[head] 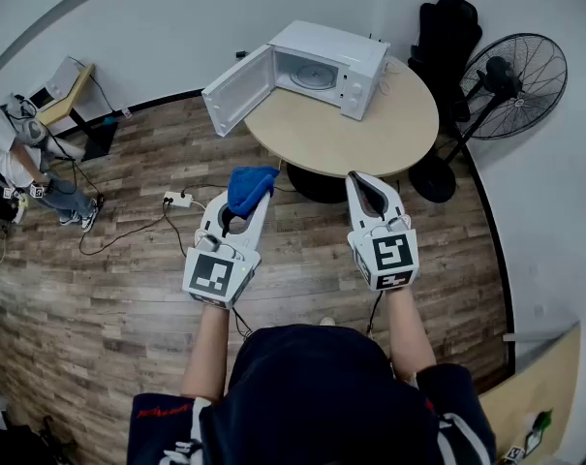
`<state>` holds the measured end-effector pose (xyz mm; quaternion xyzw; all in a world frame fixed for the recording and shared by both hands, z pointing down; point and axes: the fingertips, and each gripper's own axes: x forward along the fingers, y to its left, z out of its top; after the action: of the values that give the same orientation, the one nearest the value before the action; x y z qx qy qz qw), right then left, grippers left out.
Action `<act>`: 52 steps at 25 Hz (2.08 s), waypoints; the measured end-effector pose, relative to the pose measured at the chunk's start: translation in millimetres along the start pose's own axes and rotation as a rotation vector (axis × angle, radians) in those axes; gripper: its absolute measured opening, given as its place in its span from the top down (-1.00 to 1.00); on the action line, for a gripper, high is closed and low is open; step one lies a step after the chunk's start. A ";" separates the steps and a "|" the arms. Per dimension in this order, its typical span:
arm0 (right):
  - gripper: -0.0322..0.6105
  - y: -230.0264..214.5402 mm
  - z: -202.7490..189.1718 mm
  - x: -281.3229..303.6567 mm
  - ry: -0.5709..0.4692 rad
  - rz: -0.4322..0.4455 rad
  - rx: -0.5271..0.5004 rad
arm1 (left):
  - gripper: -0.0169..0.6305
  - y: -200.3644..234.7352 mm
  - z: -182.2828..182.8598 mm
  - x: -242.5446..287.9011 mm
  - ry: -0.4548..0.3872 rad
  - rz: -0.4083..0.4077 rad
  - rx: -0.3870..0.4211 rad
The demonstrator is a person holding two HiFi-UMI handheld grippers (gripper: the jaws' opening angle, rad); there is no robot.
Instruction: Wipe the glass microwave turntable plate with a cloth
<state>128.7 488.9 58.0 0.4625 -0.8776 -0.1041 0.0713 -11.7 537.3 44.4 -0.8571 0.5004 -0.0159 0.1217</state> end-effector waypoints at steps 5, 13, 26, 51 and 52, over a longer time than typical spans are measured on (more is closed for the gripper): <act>0.87 -1.3 -2.6 -1.3 -0.003 -0.001 0.014 | 0.78 -1.6 -2.7 -0.5 0.010 0.004 0.001; 0.87 -11.3 -9.1 -8.1 -0.015 0.027 0.055 | 0.78 -18.6 -5.8 9.0 0.032 0.011 -0.006; 0.87 -58.6 -49.8 -26.9 0.016 0.129 0.066 | 0.78 -81.1 -28.2 46.0 0.094 0.066 -0.036; 0.87 -78.9 -84.9 104.4 0.069 0.168 0.109 | 0.78 12.1 -79.2 143.2 0.142 0.035 -0.057; 0.87 -78.4 -84.2 115.2 0.072 0.166 0.109 | 0.78 21.9 -82.0 148.0 0.142 0.032 -0.062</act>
<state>145.1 340.7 123.3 0.3950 -0.9140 -0.0333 0.0861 31.2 383.7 105.0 -0.8491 0.5215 -0.0594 0.0594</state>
